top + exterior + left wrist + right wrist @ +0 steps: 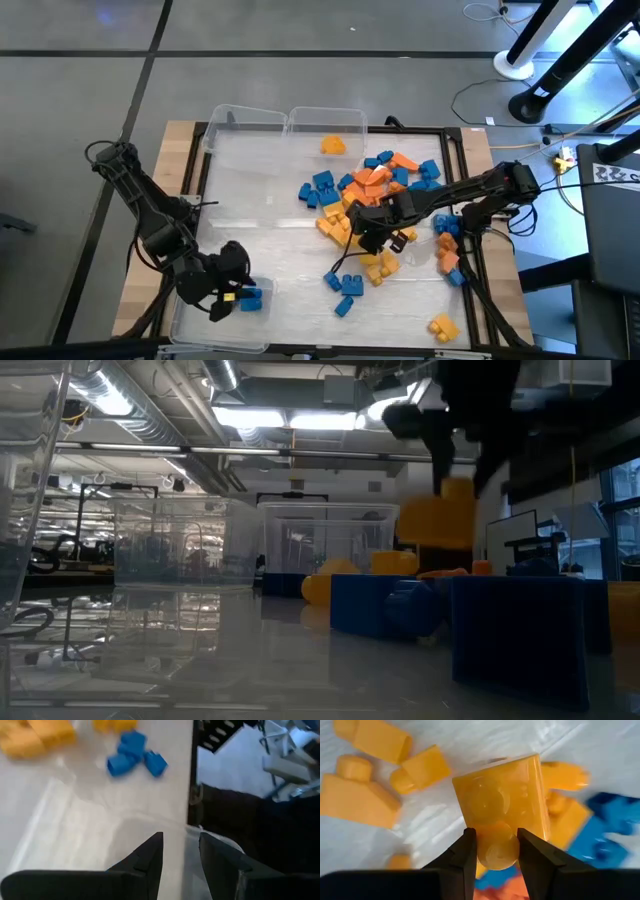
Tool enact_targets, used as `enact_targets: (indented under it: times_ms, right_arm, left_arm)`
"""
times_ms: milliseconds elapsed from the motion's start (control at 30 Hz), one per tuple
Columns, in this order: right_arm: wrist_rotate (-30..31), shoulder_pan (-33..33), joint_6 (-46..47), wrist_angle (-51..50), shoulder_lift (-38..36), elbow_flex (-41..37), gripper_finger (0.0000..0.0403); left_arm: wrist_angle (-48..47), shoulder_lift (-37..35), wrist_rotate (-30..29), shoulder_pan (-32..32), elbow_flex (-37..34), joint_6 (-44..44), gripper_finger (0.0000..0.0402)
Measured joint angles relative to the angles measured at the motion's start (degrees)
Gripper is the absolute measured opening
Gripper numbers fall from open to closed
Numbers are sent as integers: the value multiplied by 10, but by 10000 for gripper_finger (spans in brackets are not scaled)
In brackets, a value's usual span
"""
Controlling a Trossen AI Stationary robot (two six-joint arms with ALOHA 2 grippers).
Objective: Sort blocks
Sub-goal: Put the yellow game piece into the top right transparent bin
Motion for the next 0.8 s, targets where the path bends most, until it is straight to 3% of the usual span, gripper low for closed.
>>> enact_targets:
  times_ms: [200,367,633,800]
  right_arm:
    - [129,-2,-71,-38,0,84,124]
    - [202,-30,-140,-33,-1,150,125]
    - [205,-153,-204,12,-1,191,125]
    - [137,-258,-231,55,12,191,126]
  left_arm:
    - [-2,-3,-97,20,0,69,116]
    - [-1,-3,-117,54,0,120,116]
    - [-1,12,-125,115,0,185,116]
    - [-1,26,-125,153,0,220,116]
